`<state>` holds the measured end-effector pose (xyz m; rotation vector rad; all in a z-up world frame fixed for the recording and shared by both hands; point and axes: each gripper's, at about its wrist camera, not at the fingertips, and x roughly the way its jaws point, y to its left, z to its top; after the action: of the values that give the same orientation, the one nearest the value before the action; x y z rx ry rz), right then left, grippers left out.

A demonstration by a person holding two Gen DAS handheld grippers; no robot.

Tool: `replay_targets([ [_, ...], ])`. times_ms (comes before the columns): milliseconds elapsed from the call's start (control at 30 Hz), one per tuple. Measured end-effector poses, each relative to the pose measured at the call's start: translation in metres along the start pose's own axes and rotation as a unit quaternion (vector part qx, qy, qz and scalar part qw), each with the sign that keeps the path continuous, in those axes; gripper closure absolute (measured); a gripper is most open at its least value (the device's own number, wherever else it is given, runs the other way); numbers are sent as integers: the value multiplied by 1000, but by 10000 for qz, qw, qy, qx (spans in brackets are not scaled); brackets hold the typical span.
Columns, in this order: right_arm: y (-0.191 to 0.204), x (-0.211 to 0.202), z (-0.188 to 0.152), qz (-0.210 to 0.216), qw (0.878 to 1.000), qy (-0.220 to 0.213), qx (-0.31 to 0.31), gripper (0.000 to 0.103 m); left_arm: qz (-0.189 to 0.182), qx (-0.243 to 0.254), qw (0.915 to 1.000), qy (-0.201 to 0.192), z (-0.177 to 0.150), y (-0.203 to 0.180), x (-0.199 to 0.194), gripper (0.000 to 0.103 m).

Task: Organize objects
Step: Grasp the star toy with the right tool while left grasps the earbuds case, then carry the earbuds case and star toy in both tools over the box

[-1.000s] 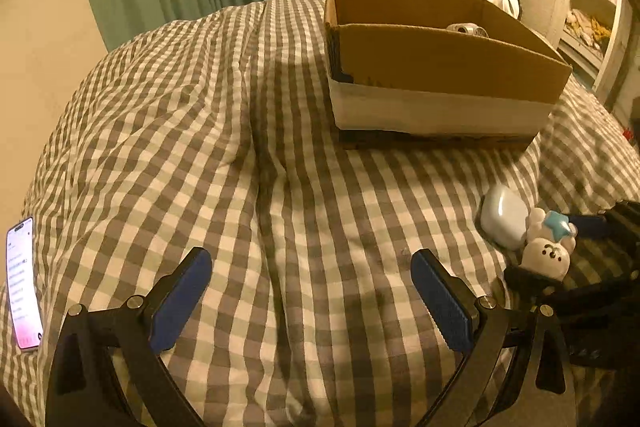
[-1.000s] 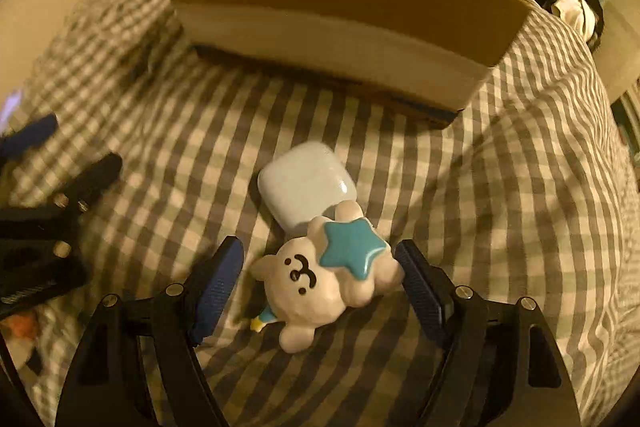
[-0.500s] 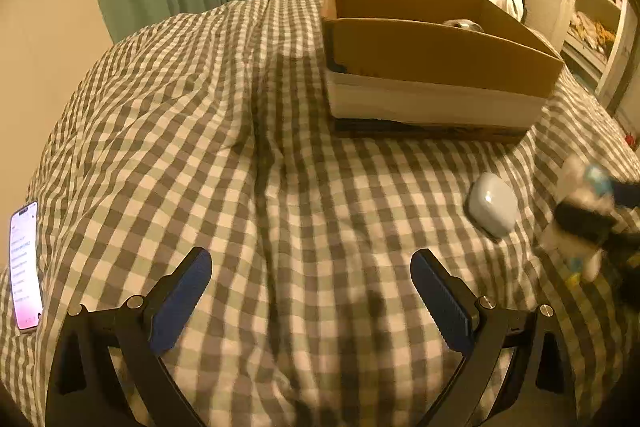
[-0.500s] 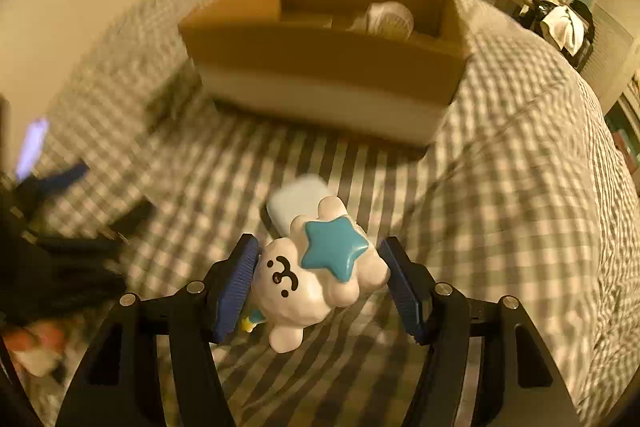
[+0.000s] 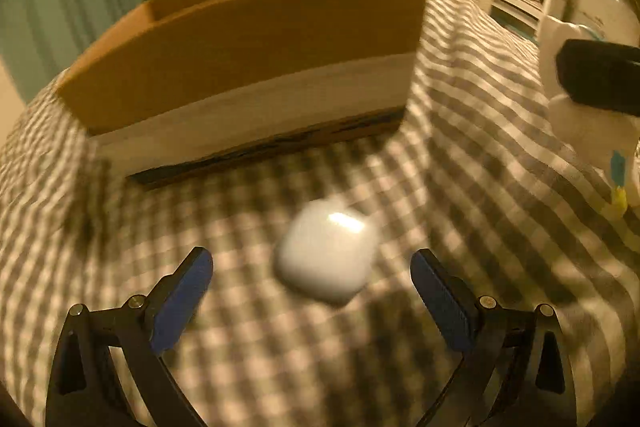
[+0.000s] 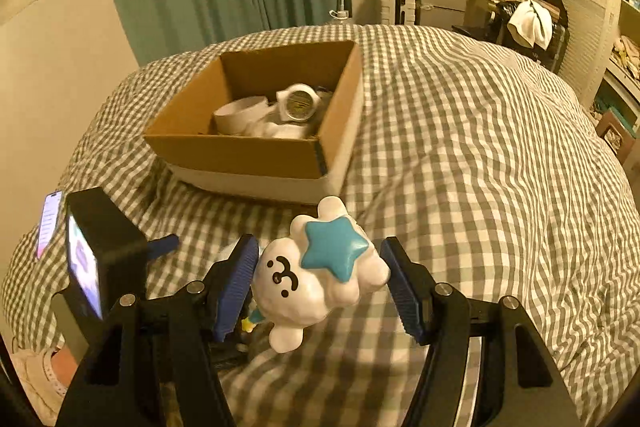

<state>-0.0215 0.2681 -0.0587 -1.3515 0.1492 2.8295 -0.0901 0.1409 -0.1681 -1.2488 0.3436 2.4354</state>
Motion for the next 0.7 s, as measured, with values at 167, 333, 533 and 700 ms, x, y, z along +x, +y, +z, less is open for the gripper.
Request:
replay_targets([
  [167, -9, 20, -9, 0, 9998, 185, 92, 40, -2, 234, 9995, 204, 1, -6, 18, 47],
  [333, -10, 21, -12, -26, 9998, 177, 84, 40, 77, 233, 9995, 206, -2, 2, -5, 47],
  [533, 13, 4, -14, -11, 10000, 69, -41, 40, 26, -184, 9998, 97, -11, 33, -55, 47],
  [700, 40, -13, -19, 29, 9998, -22, -198, 40, 123, -424, 9990, -119, -22, 60, -96, 47],
])
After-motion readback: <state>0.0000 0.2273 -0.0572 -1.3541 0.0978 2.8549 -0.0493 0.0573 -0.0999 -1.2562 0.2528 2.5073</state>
